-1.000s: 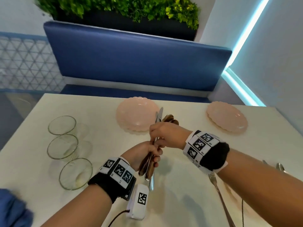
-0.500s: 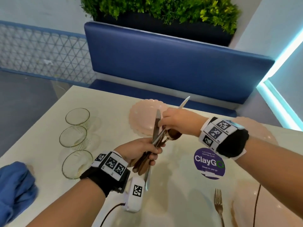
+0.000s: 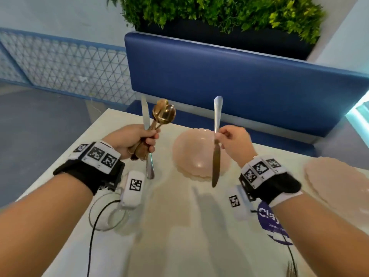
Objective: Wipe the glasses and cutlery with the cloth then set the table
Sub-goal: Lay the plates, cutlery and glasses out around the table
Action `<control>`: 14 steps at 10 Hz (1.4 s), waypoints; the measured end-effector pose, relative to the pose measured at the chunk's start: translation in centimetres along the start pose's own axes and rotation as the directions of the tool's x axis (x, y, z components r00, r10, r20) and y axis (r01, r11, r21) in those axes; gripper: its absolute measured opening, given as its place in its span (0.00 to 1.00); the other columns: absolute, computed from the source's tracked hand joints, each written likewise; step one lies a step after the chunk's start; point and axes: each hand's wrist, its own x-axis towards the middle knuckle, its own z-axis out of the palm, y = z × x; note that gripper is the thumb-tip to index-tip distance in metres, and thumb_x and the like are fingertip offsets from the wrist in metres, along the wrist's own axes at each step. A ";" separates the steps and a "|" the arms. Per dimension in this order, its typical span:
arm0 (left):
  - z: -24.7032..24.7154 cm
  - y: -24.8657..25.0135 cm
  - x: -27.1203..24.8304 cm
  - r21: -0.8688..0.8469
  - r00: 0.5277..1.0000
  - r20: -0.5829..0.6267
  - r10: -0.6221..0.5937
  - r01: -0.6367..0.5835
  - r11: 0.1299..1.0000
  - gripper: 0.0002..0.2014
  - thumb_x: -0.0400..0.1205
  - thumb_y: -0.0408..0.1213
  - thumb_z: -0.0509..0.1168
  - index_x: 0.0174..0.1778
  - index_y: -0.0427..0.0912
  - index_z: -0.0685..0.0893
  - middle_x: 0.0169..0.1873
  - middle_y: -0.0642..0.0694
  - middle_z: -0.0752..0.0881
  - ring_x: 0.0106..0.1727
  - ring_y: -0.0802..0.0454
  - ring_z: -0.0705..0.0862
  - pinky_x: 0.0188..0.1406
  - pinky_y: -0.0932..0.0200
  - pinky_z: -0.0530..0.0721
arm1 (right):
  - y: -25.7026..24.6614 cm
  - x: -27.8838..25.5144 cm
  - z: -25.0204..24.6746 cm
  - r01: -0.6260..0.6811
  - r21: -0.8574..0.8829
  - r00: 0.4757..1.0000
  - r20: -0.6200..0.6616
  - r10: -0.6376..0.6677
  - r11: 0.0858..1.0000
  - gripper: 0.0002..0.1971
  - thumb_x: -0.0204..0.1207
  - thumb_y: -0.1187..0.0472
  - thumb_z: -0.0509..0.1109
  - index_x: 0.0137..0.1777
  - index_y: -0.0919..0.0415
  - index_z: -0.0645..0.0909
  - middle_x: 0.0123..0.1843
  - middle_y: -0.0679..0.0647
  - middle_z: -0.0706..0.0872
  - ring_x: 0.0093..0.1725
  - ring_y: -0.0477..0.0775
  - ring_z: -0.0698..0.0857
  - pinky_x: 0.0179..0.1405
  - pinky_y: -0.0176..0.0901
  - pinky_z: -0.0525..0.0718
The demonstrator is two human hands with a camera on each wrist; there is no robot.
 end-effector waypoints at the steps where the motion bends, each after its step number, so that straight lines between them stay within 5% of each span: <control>1: -2.3 1.9 0.8 0.010 1.000 0.016 0.012 -0.012 1.000 0.11 0.87 0.35 0.49 0.44 0.41 0.75 0.18 0.51 0.73 0.28 0.54 0.70 0.16 0.66 0.78 | 0.0 1.8 5.5 -0.090 -0.050 0.996 -0.003 0.089 0.995 0.09 0.75 0.56 0.67 0.34 0.48 0.84 0.32 0.46 0.85 0.33 0.49 0.84 0.39 0.47 0.87; 2: -4.5 3.2 2.0 -0.002 0.999 0.036 0.033 -0.033 0.999 0.09 0.87 0.34 0.50 0.47 0.40 0.75 0.20 0.52 0.76 0.27 0.56 0.70 0.21 0.66 0.80 | -0.8 3.9 11.5 -0.293 -0.008 0.946 0.142 0.291 0.956 0.08 0.77 0.57 0.68 0.41 0.57 0.86 0.34 0.50 0.85 0.37 0.51 0.84 0.39 0.40 0.83; 3: -6.6 4.2 3.4 -0.017 0.997 0.055 0.047 -0.046 0.999 0.08 0.86 0.32 0.52 0.51 0.37 0.76 0.28 0.49 0.77 0.23 0.59 0.72 0.24 0.65 0.81 | -2.3 6.0 16.4 -0.386 -0.055 0.894 0.225 0.388 0.921 0.15 0.76 0.57 0.67 0.57 0.66 0.83 0.53 0.63 0.87 0.55 0.64 0.86 0.58 0.55 0.84; 5: -10.4 5.7 5.7 -0.043 0.995 0.078 0.056 -0.053 0.998 0.08 0.85 0.31 0.53 0.53 0.37 0.77 0.31 0.49 0.78 0.22 0.60 0.72 0.24 0.64 0.80 | -4.3 9.8 20.3 -0.507 -0.001 0.842 0.210 0.496 0.862 0.17 0.80 0.64 0.60 0.65 0.69 0.77 0.64 0.64 0.82 0.63 0.62 0.83 0.43 0.38 0.81; 6: -11.8 6.0 6.4 -0.055 0.996 0.069 0.057 -0.053 0.997 0.08 0.85 0.31 0.53 0.52 0.37 0.77 0.31 0.49 0.78 0.22 0.60 0.72 0.23 0.64 0.80 | -5.0 9.9 20.4 -0.481 -0.213 0.847 0.137 0.513 0.851 0.15 0.85 0.58 0.55 0.65 0.61 0.77 0.61 0.55 0.81 0.65 0.54 0.80 0.59 0.37 0.77; 7: -12.5 5.9 6.9 -0.073 0.997 0.053 0.055 -0.051 0.996 0.08 0.85 0.31 0.53 0.52 0.37 0.77 0.31 0.48 0.78 0.21 0.60 0.72 0.23 0.65 0.80 | -4.9 10.5 20.5 -0.335 -0.370 0.895 0.163 0.416 0.866 0.15 0.86 0.60 0.54 0.68 0.59 0.75 0.65 0.53 0.80 0.67 0.52 0.78 0.60 0.36 0.75; 8: -12.8 5.6 7.3 -0.081 0.997 0.060 0.048 -0.043 0.996 0.08 0.85 0.31 0.53 0.53 0.37 0.77 0.32 0.48 0.78 0.21 0.60 0.72 0.22 0.64 0.80 | -5.1 11.4 20.9 -0.462 -0.189 0.866 0.116 0.486 0.867 0.19 0.84 0.65 0.54 0.74 0.67 0.68 0.67 0.57 0.80 0.65 0.53 0.81 0.53 0.36 0.77; 9: -13.0 5.4 7.6 -0.086 0.997 0.063 0.041 -0.036 0.996 0.08 0.85 0.31 0.53 0.54 0.36 0.76 0.32 0.48 0.78 0.20 0.60 0.72 0.22 0.64 0.80 | -5.9 11.8 20.8 -0.519 -0.146 0.835 0.121 0.536 0.842 0.17 0.84 0.67 0.54 0.69 0.73 0.72 0.67 0.63 0.80 0.67 0.59 0.79 0.63 0.42 0.77; 12: -13.1 4.7 8.2 -0.070 0.998 0.061 0.016 -0.012 0.997 0.08 0.85 0.32 0.54 0.55 0.37 0.76 0.32 0.47 0.77 0.21 0.59 0.73 0.24 0.63 0.80 | -5.2 12.1 20.3 -0.252 -0.485 0.909 0.177 0.376 0.838 0.16 0.85 0.69 0.50 0.68 0.71 0.74 0.67 0.60 0.80 0.67 0.56 0.80 0.66 0.42 0.77; 13: -12.8 4.6 8.2 -0.093 0.998 0.063 0.012 -0.006 0.996 0.08 0.86 0.32 0.53 0.55 0.36 0.76 0.30 0.48 0.80 0.21 0.59 0.73 0.23 0.63 0.80 | -4.4 12.8 21.1 -0.342 -0.345 0.895 0.164 0.415 0.874 0.17 0.83 0.67 0.53 0.67 0.72 0.74 0.69 0.67 0.78 0.69 0.65 0.77 0.65 0.49 0.75; 14: -12.6 4.5 8.2 -0.106 0.998 0.059 0.015 -0.009 0.994 0.09 0.86 0.32 0.54 0.57 0.36 0.76 0.30 0.48 0.84 0.22 0.59 0.75 0.24 0.63 0.81 | -4.6 13.2 20.7 -0.272 -0.400 0.909 0.193 0.371 0.875 0.17 0.82 0.67 0.56 0.67 0.72 0.75 0.68 0.68 0.79 0.68 0.66 0.78 0.64 0.50 0.76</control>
